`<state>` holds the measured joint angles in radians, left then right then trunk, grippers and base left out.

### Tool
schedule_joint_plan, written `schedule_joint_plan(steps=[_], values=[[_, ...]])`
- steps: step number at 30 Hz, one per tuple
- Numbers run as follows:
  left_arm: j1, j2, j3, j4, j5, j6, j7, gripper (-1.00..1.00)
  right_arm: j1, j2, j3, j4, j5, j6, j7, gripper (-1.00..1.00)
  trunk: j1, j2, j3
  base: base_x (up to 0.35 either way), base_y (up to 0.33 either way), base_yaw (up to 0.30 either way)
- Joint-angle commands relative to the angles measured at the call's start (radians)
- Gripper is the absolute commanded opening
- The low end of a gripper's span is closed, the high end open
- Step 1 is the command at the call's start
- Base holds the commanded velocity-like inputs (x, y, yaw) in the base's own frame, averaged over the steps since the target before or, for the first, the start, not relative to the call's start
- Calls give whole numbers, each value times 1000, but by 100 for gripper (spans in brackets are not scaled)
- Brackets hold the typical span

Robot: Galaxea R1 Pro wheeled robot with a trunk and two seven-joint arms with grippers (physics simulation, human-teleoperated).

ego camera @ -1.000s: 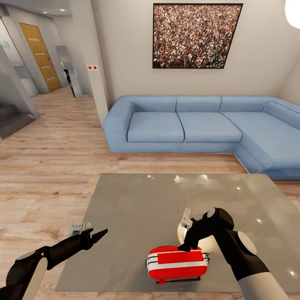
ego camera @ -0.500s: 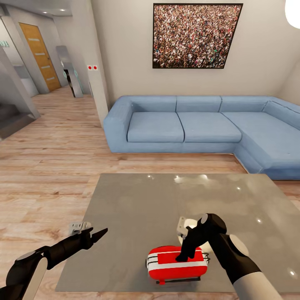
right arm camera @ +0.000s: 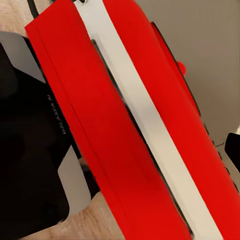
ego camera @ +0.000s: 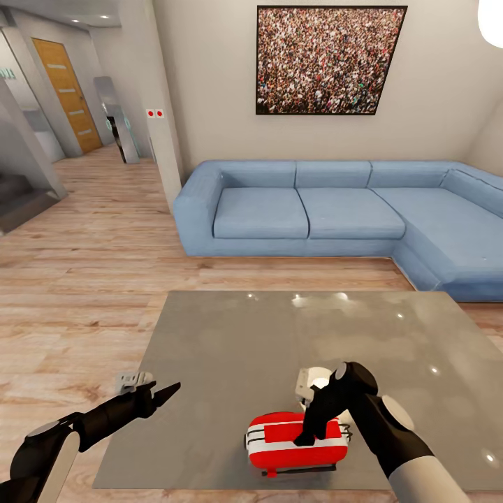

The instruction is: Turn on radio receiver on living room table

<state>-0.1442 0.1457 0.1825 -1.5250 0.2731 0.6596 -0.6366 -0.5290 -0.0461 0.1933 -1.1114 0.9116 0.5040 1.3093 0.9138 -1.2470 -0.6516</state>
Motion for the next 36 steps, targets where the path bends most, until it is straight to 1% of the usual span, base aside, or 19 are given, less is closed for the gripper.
schedule_joint_plan(steps=[1, 8, 13, 17, 22, 28, 31, 36], values=[[0, 0, 0, 0, 0, 0, 0, 100, 0, 0, 0, 3, 0, -5, 0, 100, 0, 0, 0, 0, 0, 0], [0, 0, 0, 0, 0, 0, 0, 100, 0, 2, 0, 22, -2, -24, -1, 100, 0, 0, 0, 0, 0, 0], [0, 0, 0, 0, 0, 0, 0, 100, 0, 1, -1, 54, -4, -37, -3, 100, 0, 0, 0, 0, 0, 0], [0, 0, 0, 0, 0, 0, -1, 100, 0, -2, -5, 79, -5, -64, -8, 100, 0, 0, 0, 0, 0, 0], [0, 0, 0, 0, 0, 0, -1, 100, 0, -7, -9, 88, -6, -77, -12, 100, 0, 0, 0, 0, 0, 0], [0, 0, 0, 0, 0, 0, -2, 100, 0, -11, -42, 110, -6, -88, -13, 100, 0, 0, 0, 0, 0, 0], [0, 0, 0, 0, 0, 0, -2, 100, 0, -12, -63, 123, -6, -117, -14, 100, 0, 0, 0, 0, 0, 0], [0, 0, 0, 0, 0, 0, -1, 100, 0, -13, -80, 129, -5, -135, -17, 100, 0, 0, 0, 0, 0, 0]])
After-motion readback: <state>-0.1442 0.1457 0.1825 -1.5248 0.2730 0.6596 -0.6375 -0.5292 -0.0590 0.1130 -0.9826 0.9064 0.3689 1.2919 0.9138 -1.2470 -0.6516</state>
